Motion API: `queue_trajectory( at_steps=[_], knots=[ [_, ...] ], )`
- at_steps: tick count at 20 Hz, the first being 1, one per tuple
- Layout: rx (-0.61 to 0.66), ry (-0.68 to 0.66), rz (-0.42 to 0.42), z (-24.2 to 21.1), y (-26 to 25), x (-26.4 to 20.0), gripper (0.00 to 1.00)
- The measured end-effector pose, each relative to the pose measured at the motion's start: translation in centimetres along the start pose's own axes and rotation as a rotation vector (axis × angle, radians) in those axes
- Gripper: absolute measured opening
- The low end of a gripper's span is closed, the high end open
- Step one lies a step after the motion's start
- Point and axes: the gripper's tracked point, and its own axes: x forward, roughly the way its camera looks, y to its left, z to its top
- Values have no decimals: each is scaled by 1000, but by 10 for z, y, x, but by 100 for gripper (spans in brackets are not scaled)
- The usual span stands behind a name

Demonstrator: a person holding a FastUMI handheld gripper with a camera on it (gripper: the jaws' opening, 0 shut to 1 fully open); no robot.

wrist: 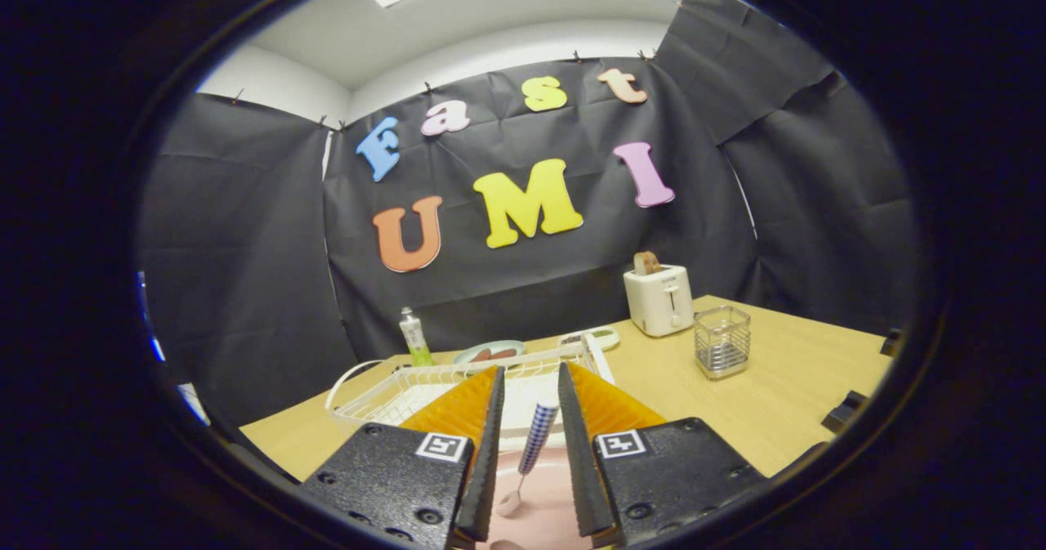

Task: Take the plate from the dish rack, then take the spoon from the basket and place it into the plate.

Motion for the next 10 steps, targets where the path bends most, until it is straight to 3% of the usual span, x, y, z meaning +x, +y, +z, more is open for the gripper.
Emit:
queue_trajectory(
  at_steps=[2, 5, 7, 10],
  knots=[
    [-38, -14, 3, 8, -1, -3, 52],
    [-76, -33, 21, 22, 2, -14, 93],
    [-111, -39, 21, 31, -2, -21, 100],
    [-155, -33, 9, 43, -10, -35, 100]
  ],
)
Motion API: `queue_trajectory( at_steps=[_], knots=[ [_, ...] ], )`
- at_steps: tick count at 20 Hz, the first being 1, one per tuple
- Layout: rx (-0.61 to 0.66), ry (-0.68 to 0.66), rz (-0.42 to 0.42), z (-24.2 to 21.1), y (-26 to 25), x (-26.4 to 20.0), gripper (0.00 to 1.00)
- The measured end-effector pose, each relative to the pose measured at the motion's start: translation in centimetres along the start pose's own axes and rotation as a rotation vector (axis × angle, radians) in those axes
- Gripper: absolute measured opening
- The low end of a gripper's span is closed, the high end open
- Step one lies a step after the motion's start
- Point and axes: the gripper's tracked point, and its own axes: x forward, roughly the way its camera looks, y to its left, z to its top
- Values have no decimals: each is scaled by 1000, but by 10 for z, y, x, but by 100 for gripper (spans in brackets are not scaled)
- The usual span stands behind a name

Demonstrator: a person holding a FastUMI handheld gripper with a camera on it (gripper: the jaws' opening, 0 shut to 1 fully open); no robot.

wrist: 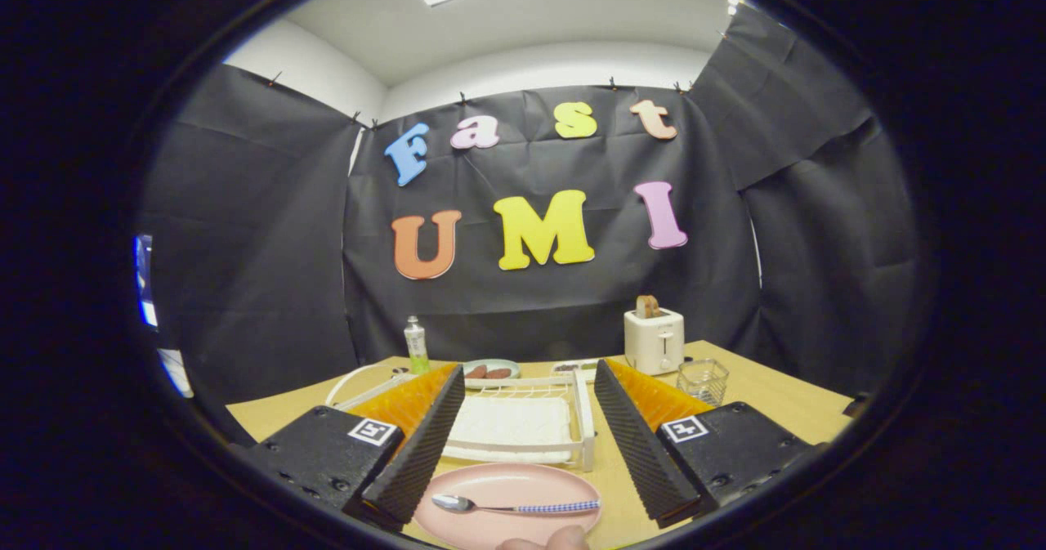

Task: Take the plate from the dish rack, then take the spoon from the basket and place it into the plate.

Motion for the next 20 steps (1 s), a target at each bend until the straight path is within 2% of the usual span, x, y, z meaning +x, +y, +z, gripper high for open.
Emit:
queue_trajectory(
  at_steps=[10, 20],
  knots=[
    [-37, -49, -100, 43, -60, -63, 100],
    [-38, -42, -162, 41, -83, -88, 100]
  ],
)
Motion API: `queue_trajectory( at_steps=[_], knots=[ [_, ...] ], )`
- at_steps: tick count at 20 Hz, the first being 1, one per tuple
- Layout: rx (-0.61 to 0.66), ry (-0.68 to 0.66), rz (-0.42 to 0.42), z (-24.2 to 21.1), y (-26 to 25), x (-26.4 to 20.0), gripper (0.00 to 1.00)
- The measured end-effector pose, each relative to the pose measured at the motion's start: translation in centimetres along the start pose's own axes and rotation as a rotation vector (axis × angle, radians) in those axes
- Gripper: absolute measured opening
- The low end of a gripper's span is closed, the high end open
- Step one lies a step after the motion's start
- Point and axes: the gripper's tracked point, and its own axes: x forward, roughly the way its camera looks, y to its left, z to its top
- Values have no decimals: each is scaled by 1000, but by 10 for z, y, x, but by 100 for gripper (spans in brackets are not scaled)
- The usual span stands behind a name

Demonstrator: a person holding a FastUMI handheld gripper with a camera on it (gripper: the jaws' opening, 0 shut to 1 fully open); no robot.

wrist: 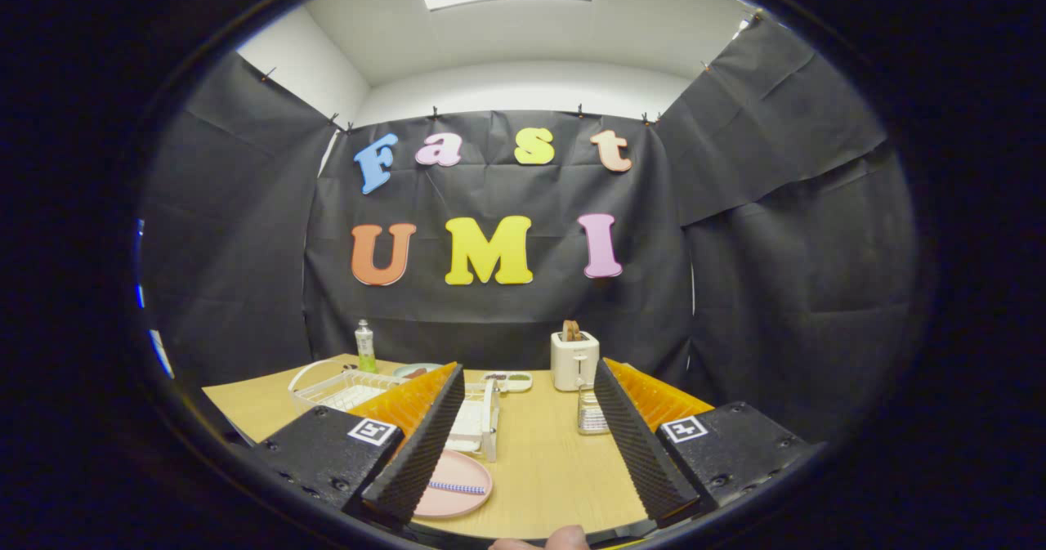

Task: Take the plate from the dish rack, then take the spoon from the basket and place it into the plate.

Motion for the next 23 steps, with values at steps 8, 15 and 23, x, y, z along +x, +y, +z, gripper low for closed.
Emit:
queue_trajectory(
  at_steps=[8, 15, 23],
  knots=[
    [8, 7, 22, 1, 13, 2, 100],
    [1, 10, 21, -1, 16, 6, 100],
    [1, 7, 12, -2, 13, 7, 100]
  ],
)
